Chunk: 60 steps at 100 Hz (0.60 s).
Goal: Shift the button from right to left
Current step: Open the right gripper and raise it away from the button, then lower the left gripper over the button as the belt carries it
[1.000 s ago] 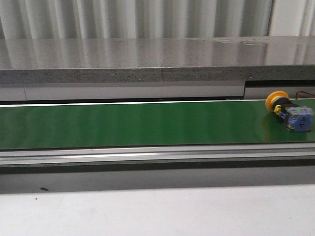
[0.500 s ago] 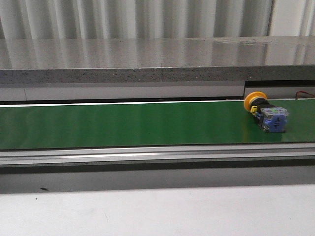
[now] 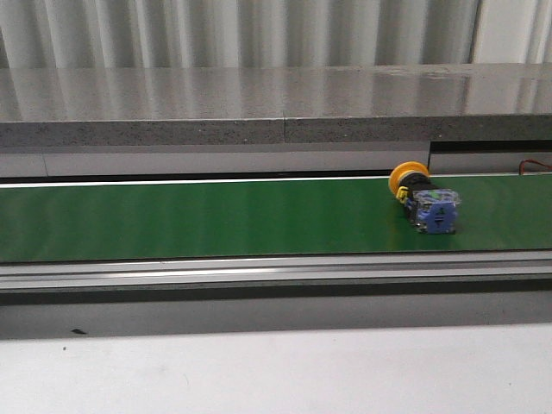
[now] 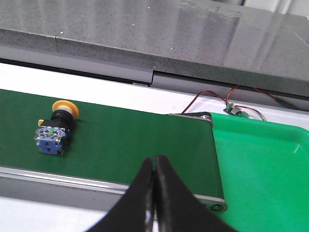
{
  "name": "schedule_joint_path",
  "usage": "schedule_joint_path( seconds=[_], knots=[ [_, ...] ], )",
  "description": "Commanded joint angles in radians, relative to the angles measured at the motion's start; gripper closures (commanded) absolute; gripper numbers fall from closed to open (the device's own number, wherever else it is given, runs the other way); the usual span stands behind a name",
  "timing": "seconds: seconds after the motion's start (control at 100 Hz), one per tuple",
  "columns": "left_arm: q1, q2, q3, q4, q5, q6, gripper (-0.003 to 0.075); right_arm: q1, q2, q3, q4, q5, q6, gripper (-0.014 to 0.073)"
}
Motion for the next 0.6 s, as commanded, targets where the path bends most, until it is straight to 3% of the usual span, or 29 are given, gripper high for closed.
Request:
schedule_joint_path(
  seconds=[0.0,0.25,0.59],
  knots=[
    [0.0,-0.032,0.039,-0.007,-0.107,-0.008,0.0741,0.003,0.007,-0.024,-0.006,-0.086,-0.01,0.0662],
    [0.0,-0.032,0.031,-0.007,-0.157,-0.008,0.0741,0.003,0.007,-0.024,-0.006,-0.086,-0.01,0.0662],
    [0.0,-0.029,-0.106,-0.011,-0.082,-0.008,0.0741,0.003,0.007,-0.024,-0.006,-0.086,-0.01,0.0662]
  ],
)
